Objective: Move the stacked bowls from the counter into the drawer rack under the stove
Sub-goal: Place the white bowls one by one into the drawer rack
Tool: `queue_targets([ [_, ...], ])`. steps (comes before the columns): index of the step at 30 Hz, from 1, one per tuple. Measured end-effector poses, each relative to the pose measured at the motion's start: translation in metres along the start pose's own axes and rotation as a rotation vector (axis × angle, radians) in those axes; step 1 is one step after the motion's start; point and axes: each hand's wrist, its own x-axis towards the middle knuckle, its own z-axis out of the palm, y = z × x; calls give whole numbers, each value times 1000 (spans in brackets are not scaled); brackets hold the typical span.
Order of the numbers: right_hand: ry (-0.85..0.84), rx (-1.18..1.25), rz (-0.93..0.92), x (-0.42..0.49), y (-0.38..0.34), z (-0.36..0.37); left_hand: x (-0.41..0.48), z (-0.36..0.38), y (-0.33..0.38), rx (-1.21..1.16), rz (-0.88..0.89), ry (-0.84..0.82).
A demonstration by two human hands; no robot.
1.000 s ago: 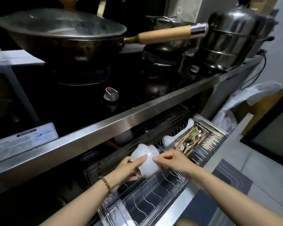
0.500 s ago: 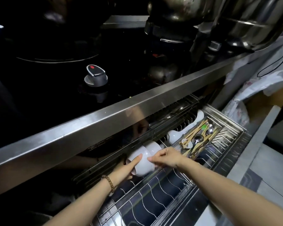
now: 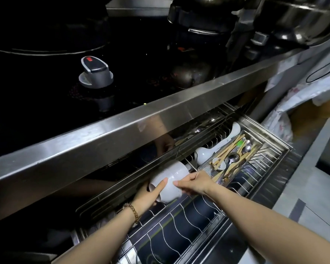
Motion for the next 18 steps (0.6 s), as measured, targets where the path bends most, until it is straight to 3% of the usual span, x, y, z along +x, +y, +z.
queue_targets([
  [12,-28,13,82,-1,-1,-3,-11,-3,6,43,40,68],
  [18,15,-23,58,-29,-18,-17,-35,-16,23,89,24,5],
])
